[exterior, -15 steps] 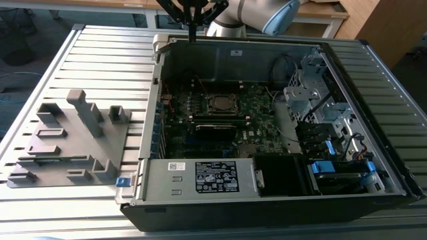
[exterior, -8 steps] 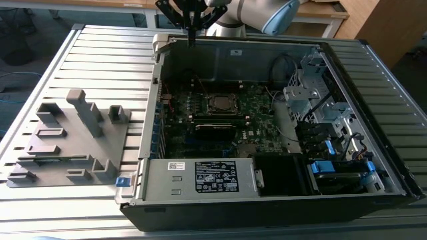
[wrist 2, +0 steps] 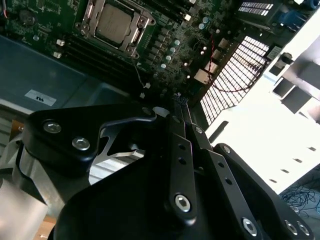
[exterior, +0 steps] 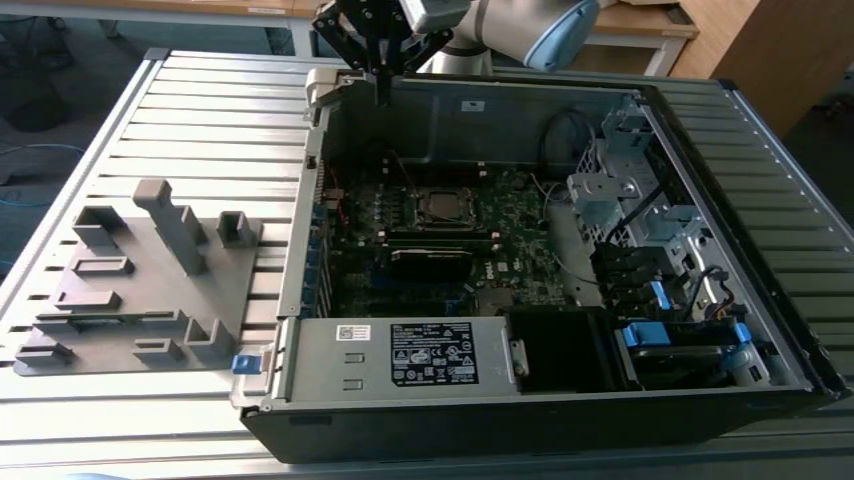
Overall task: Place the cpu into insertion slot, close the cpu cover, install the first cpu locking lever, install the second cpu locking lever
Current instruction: 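Install the first cpu locking lever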
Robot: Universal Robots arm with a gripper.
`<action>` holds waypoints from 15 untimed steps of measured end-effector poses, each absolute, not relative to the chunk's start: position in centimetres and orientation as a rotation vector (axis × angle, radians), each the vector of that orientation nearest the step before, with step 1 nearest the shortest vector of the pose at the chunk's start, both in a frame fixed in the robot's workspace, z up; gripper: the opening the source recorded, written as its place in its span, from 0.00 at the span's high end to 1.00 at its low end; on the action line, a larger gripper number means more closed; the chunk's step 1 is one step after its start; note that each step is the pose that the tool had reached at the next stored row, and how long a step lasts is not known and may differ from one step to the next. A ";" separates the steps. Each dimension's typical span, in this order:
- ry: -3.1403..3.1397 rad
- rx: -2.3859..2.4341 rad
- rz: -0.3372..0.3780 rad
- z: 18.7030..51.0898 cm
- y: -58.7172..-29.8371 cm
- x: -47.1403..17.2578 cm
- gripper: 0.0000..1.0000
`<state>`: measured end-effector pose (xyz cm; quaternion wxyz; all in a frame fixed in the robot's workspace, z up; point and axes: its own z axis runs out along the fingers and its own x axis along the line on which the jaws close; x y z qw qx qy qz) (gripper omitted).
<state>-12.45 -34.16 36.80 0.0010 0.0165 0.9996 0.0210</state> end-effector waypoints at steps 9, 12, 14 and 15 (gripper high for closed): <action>3.139 0.052 0.062 36.1 -34.2 -12.5 0.89; 3.139 0.052 0.062 35.6 -34.2 -12.5 0.89; 3.139 0.052 0.061 35.2 -34.2 -12.5 0.89; 3.139 0.052 0.061 35.1 -34.2 -12.5 0.89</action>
